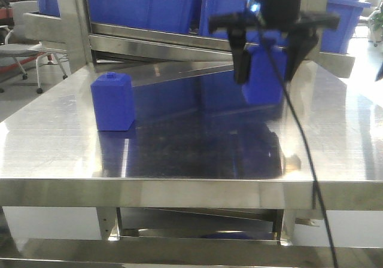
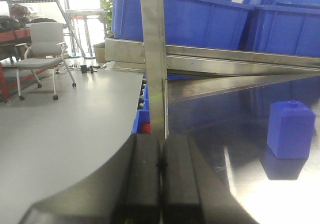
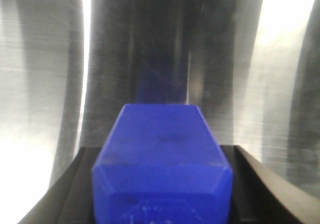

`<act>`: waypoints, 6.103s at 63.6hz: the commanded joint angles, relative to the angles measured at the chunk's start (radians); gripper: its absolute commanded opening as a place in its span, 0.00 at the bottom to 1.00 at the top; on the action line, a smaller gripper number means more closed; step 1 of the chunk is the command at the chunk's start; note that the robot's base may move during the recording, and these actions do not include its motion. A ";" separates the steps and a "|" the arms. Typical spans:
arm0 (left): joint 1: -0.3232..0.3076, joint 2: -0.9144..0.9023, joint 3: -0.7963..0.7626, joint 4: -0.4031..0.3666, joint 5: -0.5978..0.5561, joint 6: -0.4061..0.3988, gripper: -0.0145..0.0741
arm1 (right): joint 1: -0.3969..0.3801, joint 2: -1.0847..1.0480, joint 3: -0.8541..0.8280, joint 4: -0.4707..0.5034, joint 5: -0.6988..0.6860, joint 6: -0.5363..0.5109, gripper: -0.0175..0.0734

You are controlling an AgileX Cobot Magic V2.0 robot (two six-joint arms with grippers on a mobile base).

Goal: Pick and sort blue part to right shelf

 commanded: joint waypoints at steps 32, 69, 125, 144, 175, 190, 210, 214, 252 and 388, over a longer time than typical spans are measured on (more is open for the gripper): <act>0.001 -0.024 0.025 -0.007 -0.082 -0.008 0.32 | -0.183 -0.541 0.547 0.024 -0.479 -0.390 0.61; 0.001 -0.024 0.025 -0.007 -0.082 -0.008 0.32 | -0.432 -1.086 1.137 0.091 -1.073 -0.494 0.61; 0.001 -0.024 0.025 -0.007 -0.082 -0.008 0.32 | -0.432 -1.731 1.410 0.061 -1.114 -0.494 0.61; 0.001 -0.024 0.025 -0.007 -0.082 -0.008 0.32 | -0.432 -1.731 1.410 0.061 -1.114 -0.494 0.61; 0.001 -0.024 0.025 -0.007 -0.082 -0.008 0.32 | -0.432 -1.731 1.410 0.061 -1.114 -0.494 0.61; 0.001 -0.002 -0.016 -0.007 -0.023 -0.008 0.32 | -0.432 -1.731 1.410 0.061 -1.114 -0.494 0.61; -0.060 0.230 -0.271 -0.007 0.154 -0.008 0.32 | -0.432 -1.731 1.410 0.061 -1.114 -0.494 0.61; -0.083 0.290 -0.305 -0.007 0.154 -0.008 0.32 | -0.432 -1.731 1.410 0.061 -1.114 -0.494 0.61; -0.316 0.948 -0.711 0.195 0.259 -0.430 0.89 | -0.432 -1.730 1.410 0.061 -1.113 -0.494 0.61; -0.439 2.061 -1.894 0.117 1.228 -0.569 0.88 | -0.432 -1.730 1.410 0.061 -1.113 -0.494 0.61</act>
